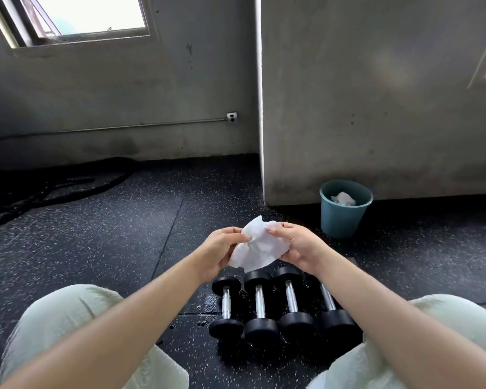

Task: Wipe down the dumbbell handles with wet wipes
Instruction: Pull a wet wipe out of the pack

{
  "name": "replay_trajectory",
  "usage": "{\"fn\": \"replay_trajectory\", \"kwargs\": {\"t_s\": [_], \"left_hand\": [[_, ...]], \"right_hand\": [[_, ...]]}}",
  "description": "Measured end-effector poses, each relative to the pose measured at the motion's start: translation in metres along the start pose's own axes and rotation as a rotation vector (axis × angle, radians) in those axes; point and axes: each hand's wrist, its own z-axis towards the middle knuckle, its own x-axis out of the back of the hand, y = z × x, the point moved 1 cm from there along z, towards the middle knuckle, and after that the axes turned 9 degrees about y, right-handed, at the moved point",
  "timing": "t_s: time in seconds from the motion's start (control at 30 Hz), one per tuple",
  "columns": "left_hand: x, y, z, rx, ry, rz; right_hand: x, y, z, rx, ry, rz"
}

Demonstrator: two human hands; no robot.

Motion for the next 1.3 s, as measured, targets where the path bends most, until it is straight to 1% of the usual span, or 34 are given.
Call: {"fn": "replay_trajectory", "kwargs": {"t_s": [0.07,0.13,0.2,0.27,0.37,0.43,0.5,0.57,0.63,0.7,0.77,0.87,0.93,1.0,1.03,1.07,1.1,1.17,1.2,1.23,1.27,1.3], "left_hand": [[0.002,-0.002,0.001,0.003,0.05,-0.039],[0.004,-0.006,0.003,-0.011,0.128,-0.061],[0.007,-0.009,0.005,-0.042,0.2,-0.056],[0.009,-0.013,0.005,-0.079,0.232,-0.016],[0.008,-0.019,0.002,-0.083,0.265,0.012],[0.006,-0.024,0.001,-0.114,0.331,0.048],[0.002,-0.025,0.001,-0.206,0.419,0.115],[-0.003,-0.026,-0.002,-0.328,0.487,0.217],[-0.009,-0.023,-0.007,-0.409,0.535,0.304],[-0.01,-0.022,-0.008,-0.429,0.565,0.345],[-0.012,-0.02,-0.009,-0.433,0.539,0.319],[-0.013,-0.018,-0.01,-0.409,0.419,0.174],[-0.012,-0.017,-0.012,-0.344,0.35,0.039],[-0.009,-0.017,-0.011,-0.259,0.328,-0.047],[-0.007,-0.017,-0.011,-0.24,0.335,-0.06],[-0.006,-0.018,-0.009,-0.236,0.344,-0.076],[-0.005,-0.019,-0.007,-0.222,0.362,-0.095],[-0.002,-0.02,-0.003,-0.174,0.386,-0.134],[-0.002,-0.02,-0.002,-0.149,0.379,-0.154],[-0.001,-0.018,-0.002,-0.123,0.362,-0.184],[-0.001,-0.017,-0.002,-0.099,0.338,-0.22],[-0.001,-0.015,-0.002,-0.079,0.32,-0.243]], "right_hand": [[-0.001,0.008,-0.001,-0.052,-0.062,0.039],[-0.002,0.012,-0.003,-0.1,-0.089,-0.047],[-0.002,0.015,-0.004,-0.125,-0.018,-0.19],[-0.005,0.016,-0.003,-0.093,0.111,-0.252],[-0.015,0.012,-0.004,0.0,0.244,-0.226],[-0.026,0.01,-0.005,0.08,0.29,-0.204],[-0.036,0.01,-0.007,0.125,0.33,-0.187],[-0.044,0.01,-0.007,0.127,0.378,-0.212],[-0.049,0.009,-0.006,0.125,0.419,-0.235],[-0.052,0.007,-0.003,0.104,0.389,-0.164],[-0.057,0.004,-0.002,0.074,0.299,-0.028],[-0.064,-0.004,-0.008,0.023,0.18,0.234],[-0.063,-0.005,-0.01,0.008,0.123,0.379],[-0.06,-0.005,-0.013,0.008,0.075,0.445],[-0.059,-0.004,-0.012,0.014,0.059,0.438],[-0.058,-0.004,-0.012,0.035,0.064,0.397],[-0.058,-0.003,-0.011,0.082,0.109,0.291],[-0.052,0.0,-0.006,0.236,0.309,-0.079],[-0.05,0.001,-0.004,0.282,0.369,-0.253],[-0.048,0.002,-0.003,0.261,0.357,-0.353],[-0.047,0.004,-0.002,0.196,0.296,-0.389],[-0.049,0.005,-0.003,0.114,0.216,-0.348]]}}
